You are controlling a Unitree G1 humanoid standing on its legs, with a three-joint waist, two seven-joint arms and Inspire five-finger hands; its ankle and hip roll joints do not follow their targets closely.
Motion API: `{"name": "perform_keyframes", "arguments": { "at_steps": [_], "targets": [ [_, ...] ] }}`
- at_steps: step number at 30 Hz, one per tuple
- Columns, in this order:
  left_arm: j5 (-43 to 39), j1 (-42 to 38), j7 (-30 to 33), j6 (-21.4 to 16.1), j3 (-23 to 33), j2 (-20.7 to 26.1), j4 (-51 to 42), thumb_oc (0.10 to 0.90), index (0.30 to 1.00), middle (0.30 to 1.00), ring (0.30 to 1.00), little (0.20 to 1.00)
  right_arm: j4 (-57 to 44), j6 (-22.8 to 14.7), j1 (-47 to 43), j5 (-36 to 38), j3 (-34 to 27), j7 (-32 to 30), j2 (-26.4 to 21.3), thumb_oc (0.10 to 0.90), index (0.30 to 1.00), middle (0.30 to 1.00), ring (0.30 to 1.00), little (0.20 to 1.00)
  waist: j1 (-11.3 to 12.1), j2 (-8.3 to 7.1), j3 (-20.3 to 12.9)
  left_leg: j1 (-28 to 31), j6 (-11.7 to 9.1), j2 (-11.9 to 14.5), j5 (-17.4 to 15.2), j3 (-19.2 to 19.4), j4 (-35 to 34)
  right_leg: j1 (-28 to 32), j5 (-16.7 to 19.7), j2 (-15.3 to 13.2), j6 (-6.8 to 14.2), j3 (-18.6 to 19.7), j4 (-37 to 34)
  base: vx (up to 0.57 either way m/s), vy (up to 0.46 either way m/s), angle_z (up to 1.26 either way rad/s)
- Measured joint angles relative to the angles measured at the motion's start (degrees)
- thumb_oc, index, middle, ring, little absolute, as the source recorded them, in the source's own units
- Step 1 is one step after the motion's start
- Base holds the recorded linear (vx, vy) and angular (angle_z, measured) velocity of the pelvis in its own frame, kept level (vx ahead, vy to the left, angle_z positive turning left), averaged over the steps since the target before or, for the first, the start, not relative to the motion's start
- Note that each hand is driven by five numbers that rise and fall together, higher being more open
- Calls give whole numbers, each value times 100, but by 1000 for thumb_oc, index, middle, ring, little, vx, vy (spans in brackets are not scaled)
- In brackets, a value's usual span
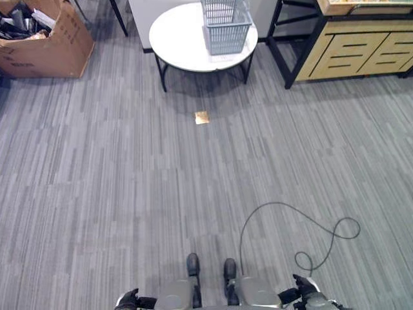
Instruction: Get the vegetables into the basket
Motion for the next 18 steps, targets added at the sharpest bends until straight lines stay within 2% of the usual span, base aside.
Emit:
{"name": "perform_keyframes", "arguments": {
  "at_steps": [2, 4, 5, 6, 8, 10, 11, 12, 13, 14, 15, 17, 18],
  "targets": [
    [-4, -49, 2, -34, -5, 10, -28, 900, 1000, 1000, 1000, 1000, 13, -19, -86, 5, 2, 0, 1, 900, 1000, 1000, 1000, 1000, 15, 10, 57, -91, -61, 35, -36, -48, 179, -86, -95, 33, -54, 0, 158, 21, -165, 10],
    [-110, -155, 2, -90, 2, 32, -147, 900, 1000, 1000, 1000, 1000, -46, -31, -209, 50, -2, -4, 1, 900, 1000, 1000, 1000, 1000, 26, -35, 174, -456, -211, 26, 62, -144, 652, -177, -91, 7, -156, -94, 183, 24, -145, 26],
    [-132, -220, 0, -106, 11, 59, -156, 900, 1000, 1000, 1000, 1000, -96, -31, -260, 59, -3, -2, 2, 900, 1000, 1000, 1000, 1000, 43, -120, 243, -678, -405, -9, 198, -154, 974, -226, -56, -69, -219, -147, 182, 72, -87, 23],
    [-222, -212, 0, -101, 22, 80, -144, 900, 1000, 1000, 1000, 1000, -142, -69, -294, 64, -2, -8, -3, 900, 1000, 1000, 1000, 1000, 42, -201, 306, -922, -484, -8, 161, -157, 1497, -201, -7, -118, -290, -174, 140, 103, -36, 16],
    [-227, -202, -8, -78, 4, 85, -138, 900, 1000, 1000, 1000, 1000, -116, -82, -288, 93, -7, -39, -35, 900, 1000, 1000, 1000, 1000, 24, -227, 390, -1125, -478, 41, 30, -326, 1874, -99, -36, -83, -326, -265, 43, 150, 43, 23],
    [-230, -248, -1, -89, -30, 87, -177, 900, 1000, 1000, 1000, 1000, -72, -59, -301, 113, -4, -64, -89, 900, 1000, 1000, 1000, 1000, 12, -171, 447, -1149, -496, 269, 64, -434, 1092, -90, 69, -4, -154, -245, -172, 276, 172, 17],
    [-236, -270, 20, -74, -73, 99, -153, 900, 1000, 1000, 1000, 1000, -65, -59, -314, 115, -6, -88, -89, 900, 1000, 1000, 1000, 1000, 26, -164, 449, -1150, -570, 397, 148, -440, 598, -28, 94, 42, -116, -192, -376, 140, 108, 6],
    [-237, -292, 39, -81, -123, 118, -127, 900, 1000, 1000, 1000, 1000, 25, -42, -328, 114, -7, -92, -106, 900, 1000, 1000, 1000, 1000, 62, -155, 460, -1160, -639, 571, 336, -476, -125, 33, 210, 107, 31, -28, -604, 281, 220, -6],
    [-237, -287, 31, -86, -122, 118, -126, 900, 1000, 1000, 1000, 1000, 97, -3, -311, 114, -7, -91, -169, 900, 1000, 1000, 1000, 1000, 115, -93, 505, -1184, -656, 742, 469, -589, -393, 174, 405, 149, -113, 59, -728, 282, 230, -26],
    [-229, -227, -3, -57, -146, 96, -148, 900, 1000, 1000, 1000, 1000, 128, -5, -293, 113, -8, -93, -248, 900, 1000, 1000, 1000, 1000, 126, 2, 519, -1182, -712, 896, 526, -659, -320, 383, 338, 196, -19, 172, -818, 372, 343, -37],
    [-220, -138, -32, -19, -201, 87, -103, 900, 1000, 1000, 1000, 1000, 110, -16, -258, 113, -14, -93, -273, 900, 1000, 1000, 1000, 1000, 111, 31, 504, -1132, -722, 981, 545, -627, -214, 631, 321, 203, 13, 231, -978, 308, 382, -52],
    [-214, -130, -34, -17, -217, -32, -47, 900, 1000, 1000, 1000, 1000, 144, -23, -242, 111, -19, -105, -307, 900, 1000, 1000, 1000, 1000, 140, 87, 436, -1011, -650, 1010, 596, -511, -240, 844, 235, 179, 116, 444, -1064, 255, 409, -64],
    [-191, -106, -90, 26, -219, -78, 87, 900, 1000, 1000, 1000, 1000, 137, -63, -200, 103, -27, -95, -289, 900, 1000, 1000, 1000, 1000, 115, 4, 368, -948, -401, 797, 494, -248, -64, 839, 71, -26, 224, 551, -898, 124, 283, -57]
  ]
}}
